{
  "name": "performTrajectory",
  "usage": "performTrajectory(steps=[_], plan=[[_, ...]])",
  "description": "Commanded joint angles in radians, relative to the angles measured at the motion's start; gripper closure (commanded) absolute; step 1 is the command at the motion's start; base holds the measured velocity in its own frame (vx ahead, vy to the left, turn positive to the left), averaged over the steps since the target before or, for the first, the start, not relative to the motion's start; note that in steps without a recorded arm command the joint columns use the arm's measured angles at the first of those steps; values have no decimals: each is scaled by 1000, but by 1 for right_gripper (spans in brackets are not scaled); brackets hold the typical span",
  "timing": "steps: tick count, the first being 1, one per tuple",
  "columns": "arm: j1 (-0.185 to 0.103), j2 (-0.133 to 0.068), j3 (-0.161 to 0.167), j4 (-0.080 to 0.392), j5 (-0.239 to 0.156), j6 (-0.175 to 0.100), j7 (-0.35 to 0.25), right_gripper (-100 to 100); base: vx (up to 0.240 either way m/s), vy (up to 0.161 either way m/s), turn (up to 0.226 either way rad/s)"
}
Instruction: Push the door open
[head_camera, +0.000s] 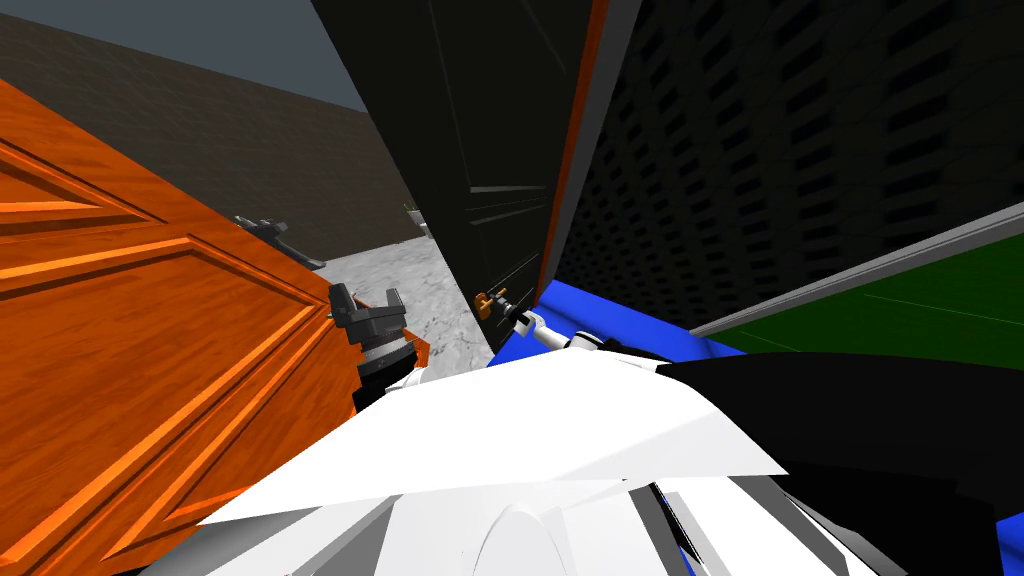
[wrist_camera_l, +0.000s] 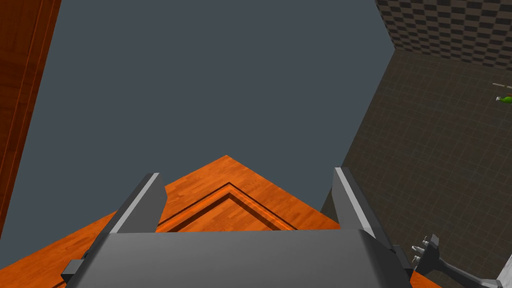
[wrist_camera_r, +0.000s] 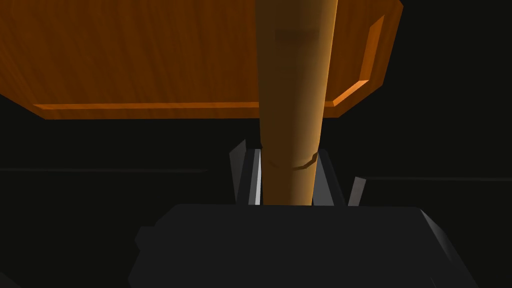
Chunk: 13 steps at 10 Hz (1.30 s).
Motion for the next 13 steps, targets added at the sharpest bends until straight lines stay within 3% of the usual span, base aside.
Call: performTrajectory(steps=[1, 13], plan=[[-10, 4, -16, -3, -2, -3, 6, 100, 103, 143, -33], [-10, 26, -174, 41, -14, 5, 90, 100, 106, 143, -43]])
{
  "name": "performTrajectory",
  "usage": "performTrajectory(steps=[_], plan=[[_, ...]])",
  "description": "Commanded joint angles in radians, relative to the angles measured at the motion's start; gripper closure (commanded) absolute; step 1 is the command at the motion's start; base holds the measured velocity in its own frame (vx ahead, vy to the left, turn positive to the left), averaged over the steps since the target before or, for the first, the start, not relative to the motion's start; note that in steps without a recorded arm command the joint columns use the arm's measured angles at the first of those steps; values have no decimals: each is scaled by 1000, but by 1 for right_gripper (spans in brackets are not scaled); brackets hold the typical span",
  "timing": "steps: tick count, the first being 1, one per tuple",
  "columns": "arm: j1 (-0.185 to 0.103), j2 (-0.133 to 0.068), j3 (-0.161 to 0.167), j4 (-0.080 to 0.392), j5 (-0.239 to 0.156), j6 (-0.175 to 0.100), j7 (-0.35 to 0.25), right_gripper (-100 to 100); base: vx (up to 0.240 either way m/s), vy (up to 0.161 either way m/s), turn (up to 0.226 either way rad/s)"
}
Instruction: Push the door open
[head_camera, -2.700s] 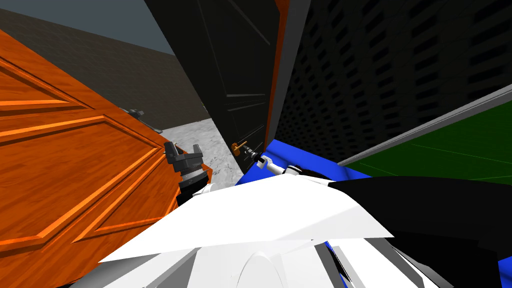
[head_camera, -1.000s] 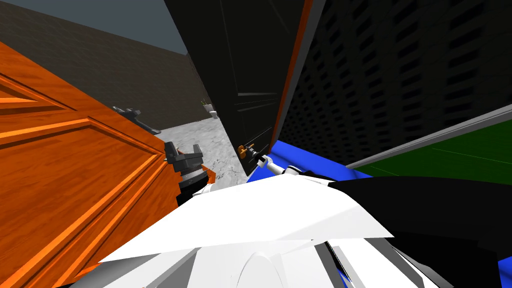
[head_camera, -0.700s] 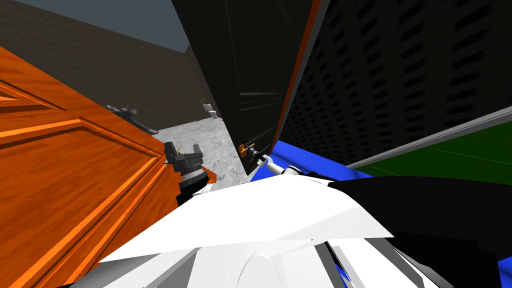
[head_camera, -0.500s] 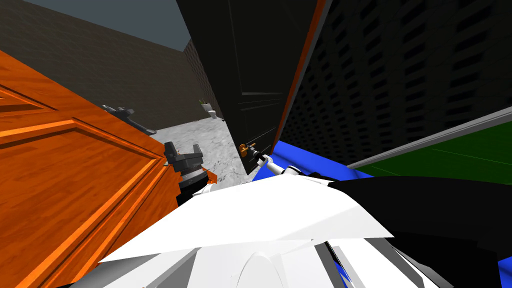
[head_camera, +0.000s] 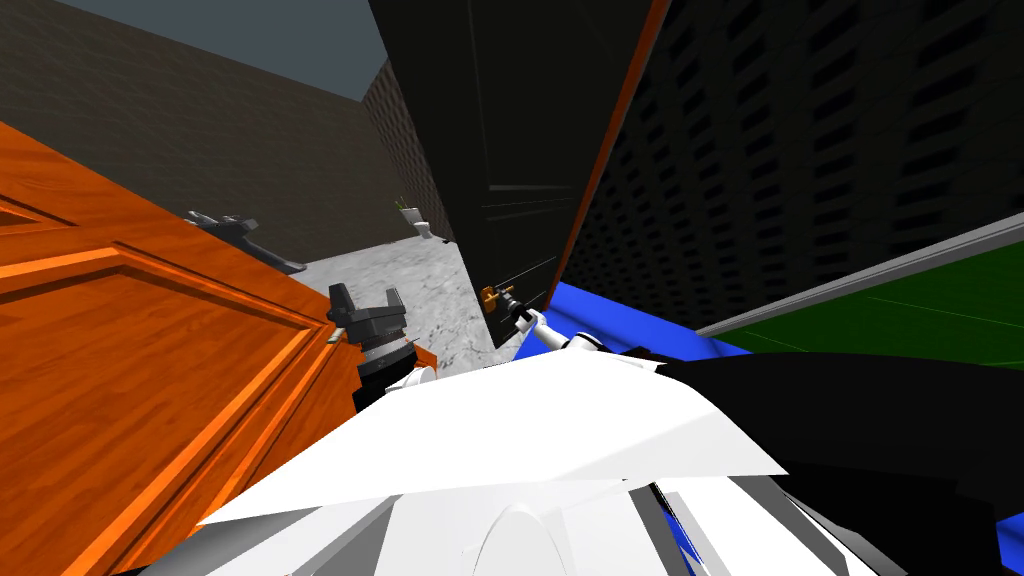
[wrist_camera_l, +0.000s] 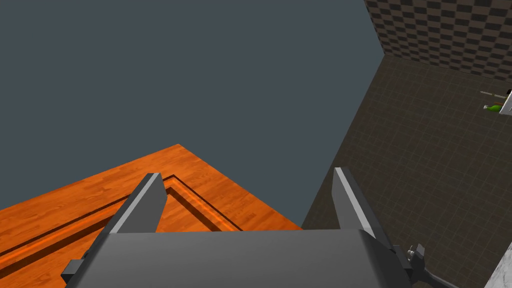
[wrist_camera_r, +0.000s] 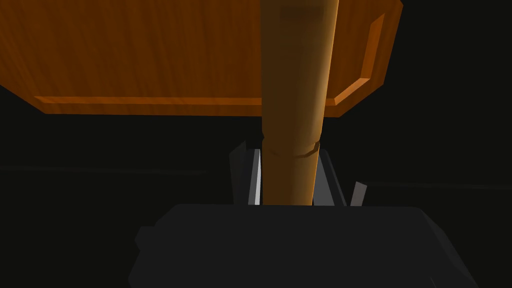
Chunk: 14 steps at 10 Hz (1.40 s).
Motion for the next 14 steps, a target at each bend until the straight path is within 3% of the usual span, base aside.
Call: performTrajectory(steps=[1, 9, 14], plan=[[-9, -11, -28, -1, -4, -2, 7, 100, 69, 105, -50], [-9, 12, -129, 27, -12, 3, 61, 100, 91, 127, -51], [-9, 32, -191, 45, -16, 5, 95, 100, 110, 190, -70]])
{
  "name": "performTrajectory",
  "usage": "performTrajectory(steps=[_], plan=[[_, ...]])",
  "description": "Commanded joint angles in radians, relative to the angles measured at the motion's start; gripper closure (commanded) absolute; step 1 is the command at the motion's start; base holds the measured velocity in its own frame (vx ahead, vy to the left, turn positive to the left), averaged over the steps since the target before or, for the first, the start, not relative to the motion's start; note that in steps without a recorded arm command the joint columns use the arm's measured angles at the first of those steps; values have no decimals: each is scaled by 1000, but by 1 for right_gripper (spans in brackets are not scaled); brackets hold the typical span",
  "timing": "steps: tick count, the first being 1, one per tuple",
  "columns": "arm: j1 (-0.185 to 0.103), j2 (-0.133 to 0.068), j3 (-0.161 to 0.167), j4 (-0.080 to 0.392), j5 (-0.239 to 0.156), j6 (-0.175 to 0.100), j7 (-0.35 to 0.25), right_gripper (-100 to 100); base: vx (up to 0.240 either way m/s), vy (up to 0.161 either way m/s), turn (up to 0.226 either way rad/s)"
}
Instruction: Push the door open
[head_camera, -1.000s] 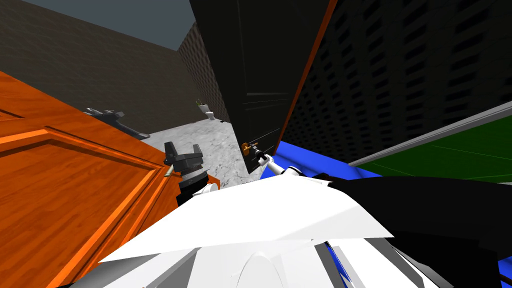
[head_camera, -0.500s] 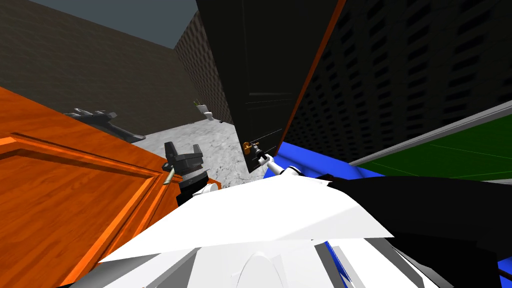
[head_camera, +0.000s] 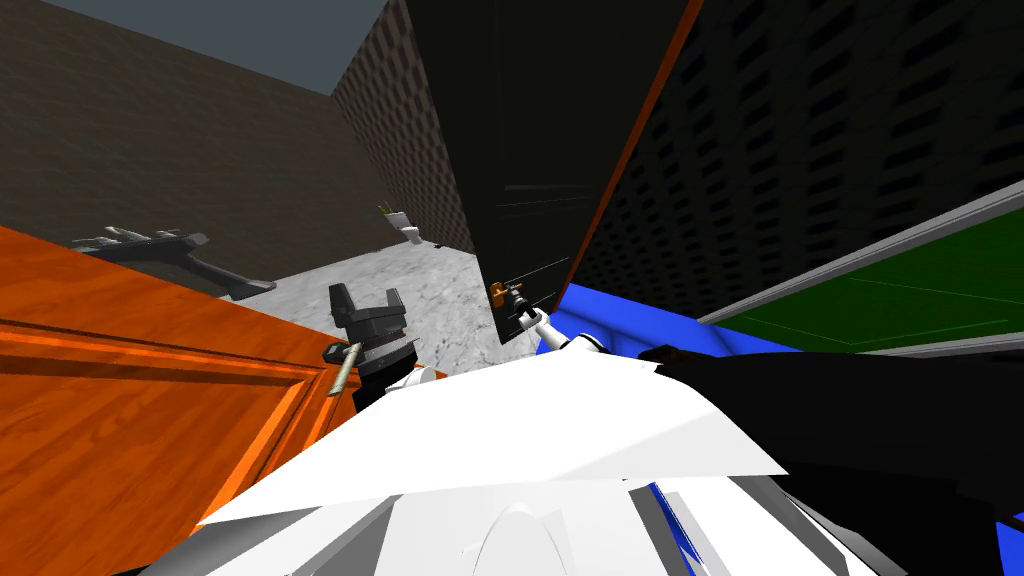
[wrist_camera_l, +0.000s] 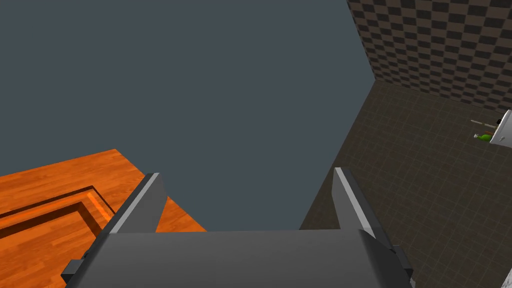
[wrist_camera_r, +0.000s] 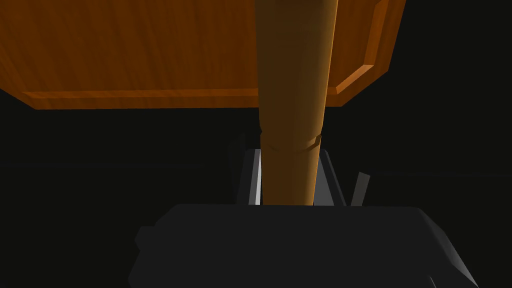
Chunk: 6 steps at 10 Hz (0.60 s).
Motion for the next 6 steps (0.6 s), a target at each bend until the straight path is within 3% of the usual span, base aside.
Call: performTrajectory(steps=[1, 2, 6], plan=[[0, 0, 0, 0, 0, 0, 0, 100, 46, 78, -47], [0, -12, 0, -3, -3, -1, 6, 100, 136, 33, -146], [8, -29, 13, -14, -8, 4, 18, 100, 211, 66, -188]])
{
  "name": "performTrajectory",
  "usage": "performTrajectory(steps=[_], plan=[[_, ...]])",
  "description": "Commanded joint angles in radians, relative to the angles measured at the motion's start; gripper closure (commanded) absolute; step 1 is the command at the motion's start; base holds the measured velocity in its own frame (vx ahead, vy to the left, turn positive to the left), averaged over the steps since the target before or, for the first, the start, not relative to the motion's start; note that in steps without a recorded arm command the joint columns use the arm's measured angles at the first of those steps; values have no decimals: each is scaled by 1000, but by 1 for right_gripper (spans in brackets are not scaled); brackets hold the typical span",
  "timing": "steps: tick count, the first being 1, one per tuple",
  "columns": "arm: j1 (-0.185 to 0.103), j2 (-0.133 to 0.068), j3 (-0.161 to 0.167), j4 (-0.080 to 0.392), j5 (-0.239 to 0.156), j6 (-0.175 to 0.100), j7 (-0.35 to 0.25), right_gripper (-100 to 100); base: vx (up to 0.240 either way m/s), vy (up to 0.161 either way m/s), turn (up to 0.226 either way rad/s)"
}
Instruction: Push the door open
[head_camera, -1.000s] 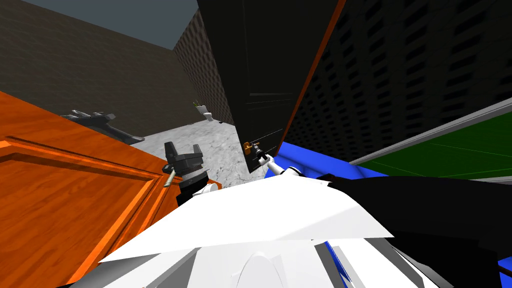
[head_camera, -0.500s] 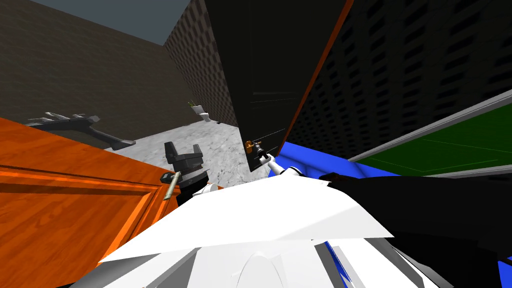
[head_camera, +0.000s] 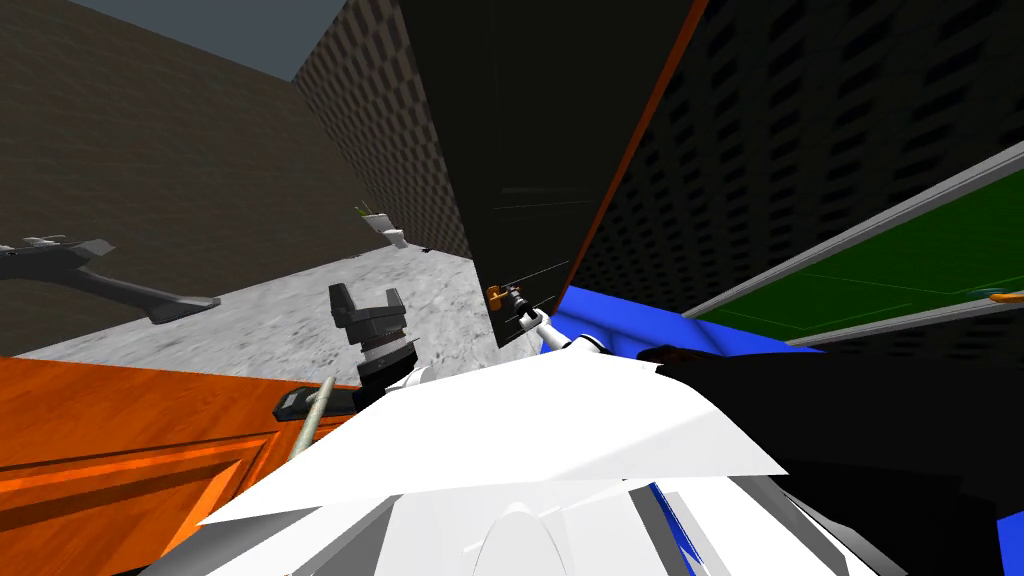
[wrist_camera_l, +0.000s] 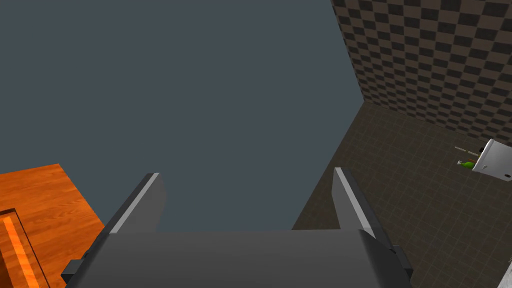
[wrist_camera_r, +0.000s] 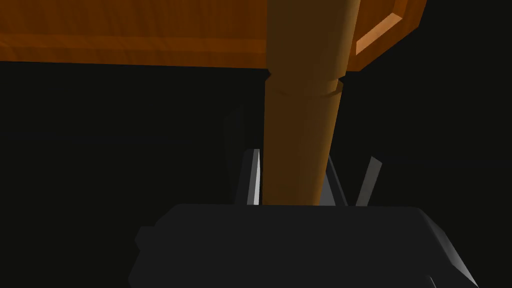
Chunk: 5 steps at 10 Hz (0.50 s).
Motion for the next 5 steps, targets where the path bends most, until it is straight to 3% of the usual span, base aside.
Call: performTrajectory(steps=[1, 5], plan=[[-6, -18, -9, -2, -5, -4, 7, 100, 176, 47, -196], [1, -24, 2, -11, -9, 0, 18, 100, 147, 68, -139]])
